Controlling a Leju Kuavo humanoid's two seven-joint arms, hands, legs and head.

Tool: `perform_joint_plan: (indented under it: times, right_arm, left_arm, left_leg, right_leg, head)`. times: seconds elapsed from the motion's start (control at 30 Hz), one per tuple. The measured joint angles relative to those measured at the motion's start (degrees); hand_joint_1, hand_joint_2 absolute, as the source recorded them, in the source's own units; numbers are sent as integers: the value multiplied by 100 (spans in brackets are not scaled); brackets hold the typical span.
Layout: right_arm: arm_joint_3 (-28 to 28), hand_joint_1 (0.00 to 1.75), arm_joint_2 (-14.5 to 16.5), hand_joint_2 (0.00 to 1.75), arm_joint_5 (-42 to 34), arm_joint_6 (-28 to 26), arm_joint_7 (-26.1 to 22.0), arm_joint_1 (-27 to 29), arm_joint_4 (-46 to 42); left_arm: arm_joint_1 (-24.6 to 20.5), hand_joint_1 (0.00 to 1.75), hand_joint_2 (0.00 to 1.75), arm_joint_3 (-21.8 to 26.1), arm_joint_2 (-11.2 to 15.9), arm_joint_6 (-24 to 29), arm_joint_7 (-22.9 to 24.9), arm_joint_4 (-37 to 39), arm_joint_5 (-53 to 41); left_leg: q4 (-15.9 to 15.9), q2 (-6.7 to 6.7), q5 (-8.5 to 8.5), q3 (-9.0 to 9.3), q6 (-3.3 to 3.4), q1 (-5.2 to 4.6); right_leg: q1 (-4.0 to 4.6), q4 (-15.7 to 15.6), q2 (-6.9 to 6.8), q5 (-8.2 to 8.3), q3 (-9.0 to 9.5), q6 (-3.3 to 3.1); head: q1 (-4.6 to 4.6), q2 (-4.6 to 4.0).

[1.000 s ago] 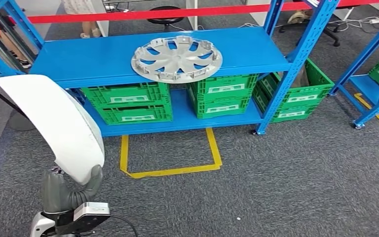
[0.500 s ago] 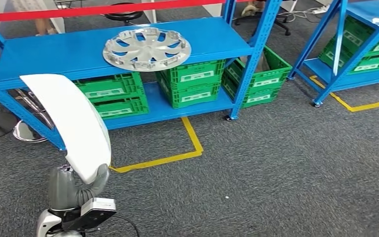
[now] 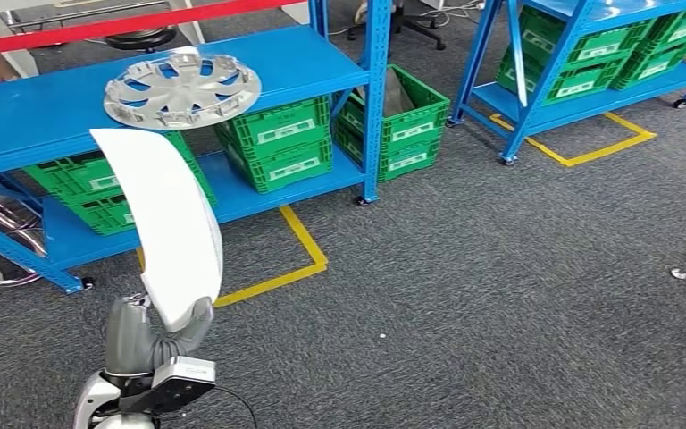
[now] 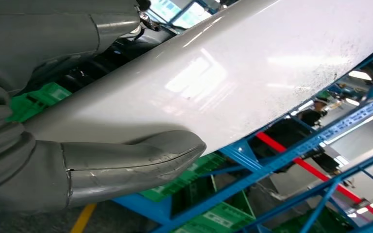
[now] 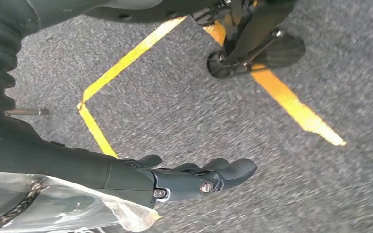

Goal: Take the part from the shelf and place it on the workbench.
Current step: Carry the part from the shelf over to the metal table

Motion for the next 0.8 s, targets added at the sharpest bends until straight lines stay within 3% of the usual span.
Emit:
perform_joint_plan:
  times: [0.03,0.1,0.17,0.23,0.3,0.37,0.4,0.43,0.47,0.5,0.57,0.63,0.67,0.73,0.8]
  right_arm:
    - [18,0,4,175,-19,-29,-5,-2,0]
    - [44,0,10,175,-35,-59,-14,-18,1]
    - [57,0,11,175,-48,-74,-26,-42,2]
    - [69,0,11,175,-75,-84,-39,-50,4]
    - [91,0,11,175,-122,-97,-57,-56,9]
    - [123,0,11,175,-181,-111,-79,-83,11]
    - [148,0,11,175,-209,-117,-89,-97,11]
    - [177,0,11,175,-234,-124,-97,-107,11]
    - [209,0,11,175,-254,-133,-104,-110,11]
    - [241,0,11,175,-270,-142,-110,-111,11]
    - [317,0,11,175,-300,-177,-114,-121,11]
    - [398,0,11,175,-333,-223,-98,-154,11]
    - [435,0,11,175,-352,-240,-82,-163,11]
    - [501,0,11,175,-394,-257,-51,-140,11]
    - [549,0,11,175,-438,-269,-32,-109,13]
  left_arm:
    - [2,175,175,-1,2,-15,-24,1,37]
    - [7,175,175,-1,6,-25,-53,2,73]
    - [18,175,175,1,12,-32,-67,4,104]
    - [9,175,175,2,5,-43,-93,5,155]
    - [-8,175,175,9,-13,-102,-135,5,252]
    - [-9,175,175,22,-23,-298,-158,5,451]
    - [-9,175,175,29,-25,-455,-158,5,578]
    - [-9,175,175,34,-25,-626,-156,8,691]
    - [-11,175,175,39,-26,-784,-153,12,774]
    - [-12,175,175,43,-29,-884,-152,17,809]
    - [-15,175,175,58,-40,-985,-159,27,799]
    - [-17,175,175,86,-49,-999,-170,29,678]
    - [-16,175,175,97,-51,-991,-176,29,595]
    - [-15,175,175,105,-52,-980,-207,29,470]
    - [-10,175,175,114,-53,-952,-281,29,420]
  left_leg:
    - [-353,-53,181,211,2,18]
    - [-958,-281,362,560,22,48]
    - [-1137,-392,324,640,63,50]
    - [-1194,-270,314,606,129,63]
    - [-1232,-132,333,578,199,80]
    - [-1237,22,360,543,241,60]
    - [-1235,104,373,522,255,44]
    - [-1234,185,383,505,265,29]
    - [-1234,258,392,494,270,18]
    - [-1234,325,400,490,269,8]
    - [-1231,443,410,494,251,-13]
    - [-1214,547,423,482,207,-45]
    - [-1208,599,435,475,179,-58]
    - [-1196,663,439,470,118,-57]
    - [-1010,462,260,411,52,-39]
  right_leg:
    - [-5,45,66,-2,-32,11]
    - [-6,128,191,-2,-126,60]
    - [-12,180,308,29,-224,138]
    - [-13,215,375,54,-313,210]
    - [2,469,190,-116,-494,261]
    - [4,1184,-84,-504,-829,294]
    - [0,1583,-147,-670,-1003,303]
    - [-1,1853,-175,-752,-1108,305]
    - [0,1908,-188,-725,-1101,300]
    - [3,1723,-210,-598,-967,285]
    - [27,893,-391,-271,-465,232]
    - [70,283,-561,-129,-122,163]
    - [87,204,-573,-134,-97,136]
    - [83,196,-468,-94,-137,75]
    - [59,184,-376,-45,-157,7]
  head:
    - [0,0]
    - [3,0]
    - [5,1]
    - [8,1]
    - [37,1]
    - [66,2]
    - [71,1]
    - [69,1]
    - [70,1]
    - [70,1]
    - [70,2]
    - [67,1]
    - [68,1]
    - [70,0]
    - [58,-1]
